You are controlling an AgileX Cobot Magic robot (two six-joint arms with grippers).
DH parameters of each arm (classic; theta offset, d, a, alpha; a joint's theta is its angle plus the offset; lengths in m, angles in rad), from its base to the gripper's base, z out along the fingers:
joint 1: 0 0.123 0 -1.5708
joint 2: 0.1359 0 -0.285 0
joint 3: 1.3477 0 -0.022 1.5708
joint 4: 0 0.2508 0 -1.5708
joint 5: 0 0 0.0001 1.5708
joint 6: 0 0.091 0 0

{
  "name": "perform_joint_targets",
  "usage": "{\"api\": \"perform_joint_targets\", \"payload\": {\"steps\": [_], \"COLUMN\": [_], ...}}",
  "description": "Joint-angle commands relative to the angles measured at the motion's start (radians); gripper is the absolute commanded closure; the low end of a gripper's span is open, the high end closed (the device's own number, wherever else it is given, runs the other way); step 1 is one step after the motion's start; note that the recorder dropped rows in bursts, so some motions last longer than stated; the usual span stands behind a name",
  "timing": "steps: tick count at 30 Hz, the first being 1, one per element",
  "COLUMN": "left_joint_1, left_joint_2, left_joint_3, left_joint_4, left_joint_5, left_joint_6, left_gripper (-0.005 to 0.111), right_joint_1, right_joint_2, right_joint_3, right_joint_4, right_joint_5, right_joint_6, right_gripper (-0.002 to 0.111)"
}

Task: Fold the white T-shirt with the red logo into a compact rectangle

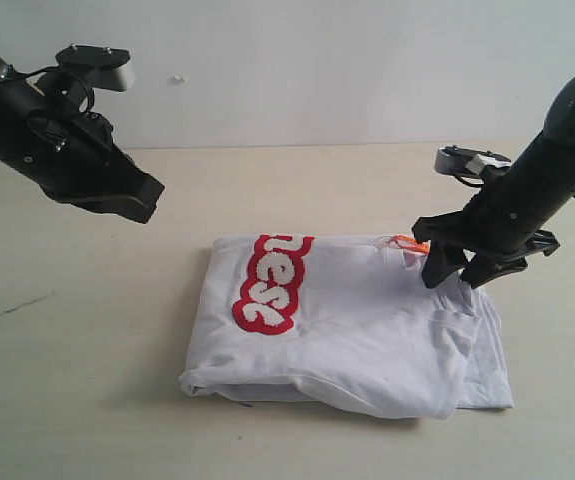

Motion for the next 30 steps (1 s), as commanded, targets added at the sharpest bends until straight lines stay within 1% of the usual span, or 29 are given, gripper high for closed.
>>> {"api": "perform_joint_targets", "payload": {"steps": [1,4,6,7,8,9,10,15,17,19,22,26,28,30], "left_joint_1": [0.0,0.0,0.0,0.0,0.0,0.0,0.0,0.0,0.0,0.0,0.0,0.0,0.0,0.0], "left_joint_2": [-0.009,-0.009,-0.009,-0.009,-0.009,-0.009,-0.009,-0.009,-0.009,-0.009,-0.009,-0.009,-0.009,-0.009], "left_joint_3": [0.005,0.005,0.005,0.005,0.005,0.005,0.005,0.005,0.005,0.005,0.005,0.005,0.005,0.005], "left_joint_4": [-0.004,-0.004,-0.004,-0.004,-0.004,-0.004,-0.004,-0.004,-0.004,-0.004,-0.004,-0.004,-0.004,-0.002], "left_joint_5": [0.002,0.002,-0.008,-0.008,-0.008,-0.008,-0.008,-0.011,-0.011,-0.011,-0.011,-0.012,-0.015,-0.02], "left_joint_6": [0.002,0.002,0.002,0.002,0.002,0.002,0.002,0.002,0.002,0.002,0.002,0.002,0.002,0.002], "left_gripper": [0.107,0.107,0.107,0.107,0.107,0.107,0.107,0.107,0.107,0.107,0.107,0.107,0.107,0.107], "right_joint_1": [0.011,0.011,0.011,0.011,0.011,0.011,0.011,0.011,0.011,0.011,0.011,0.011,0.011,0.011], "right_joint_2": [0.01,0.015,0.026,0.032,0.032,0.03,0.016,-0.084,-0.161,-0.19,-0.202,-0.165,-0.139,-0.11], "right_joint_3": [0.002,0.002,0.002,0.002,0.002,0.0,0.0,0.0,0.0,0.0,0.0,0.0,0.0,0.0], "right_joint_4": [-0.03,-0.086,-0.09,-0.084,-0.084,-0.084,-0.08,-0.014,0.064,0.053,-0.067,-0.315,-0.375,-0.381], "right_joint_5": [0.001,0.001,0.004,0.015,0.017,0.027,0.03,0.028,-0.007,-0.065,-0.16,-0.241,-0.246,-0.246], "right_joint_6": [0.01,0.057,0.057,0.052,0.044,0.038,0.031,-0.044,-0.179,-0.201,-0.174,0.01,0.08,0.083], "right_gripper": [0.055,0.056,0.066,0.08,0.086,0.102,0.108,0.108,0.108,0.108,0.108,0.108,0.108,0.105]}}
